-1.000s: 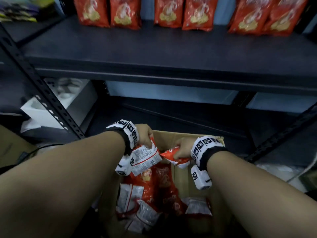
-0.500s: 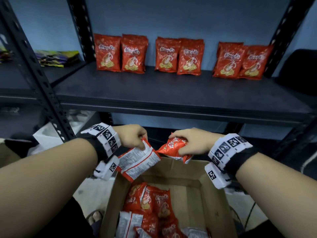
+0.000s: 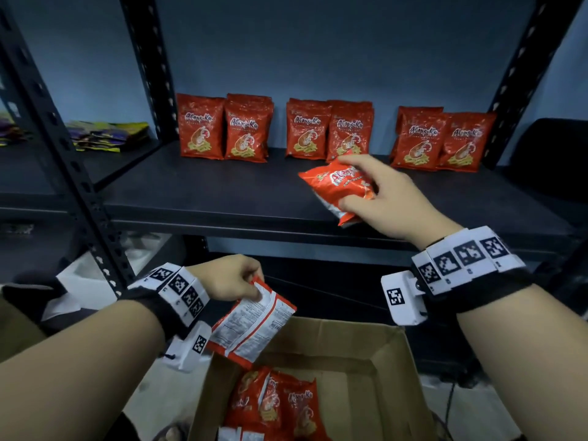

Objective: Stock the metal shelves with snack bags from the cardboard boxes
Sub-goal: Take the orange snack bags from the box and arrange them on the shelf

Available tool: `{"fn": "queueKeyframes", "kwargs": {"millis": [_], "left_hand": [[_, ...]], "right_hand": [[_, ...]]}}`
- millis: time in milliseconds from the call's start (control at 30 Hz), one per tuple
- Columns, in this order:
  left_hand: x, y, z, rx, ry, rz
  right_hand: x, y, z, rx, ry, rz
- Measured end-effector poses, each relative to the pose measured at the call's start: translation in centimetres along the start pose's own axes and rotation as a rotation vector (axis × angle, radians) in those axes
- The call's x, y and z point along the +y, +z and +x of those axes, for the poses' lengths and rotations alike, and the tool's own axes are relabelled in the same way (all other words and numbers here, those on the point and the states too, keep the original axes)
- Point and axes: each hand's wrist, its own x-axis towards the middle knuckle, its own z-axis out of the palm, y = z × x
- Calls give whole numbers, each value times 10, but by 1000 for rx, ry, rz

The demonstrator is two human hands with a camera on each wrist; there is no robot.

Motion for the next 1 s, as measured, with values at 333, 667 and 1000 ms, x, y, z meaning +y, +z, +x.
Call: {"fn": "queueKeyframes", "kwargs": {"millis": [333, 667, 1000], "left_hand": [[5, -4, 1, 9, 30, -27], [12, -4, 0, -24, 27, -68], [10, -7, -4, -13, 7, -87]], "right_hand": [[41, 24, 13, 58, 92, -333], [45, 36, 18, -95, 138, -480], [43, 36, 25, 73, 59, -449]]}}
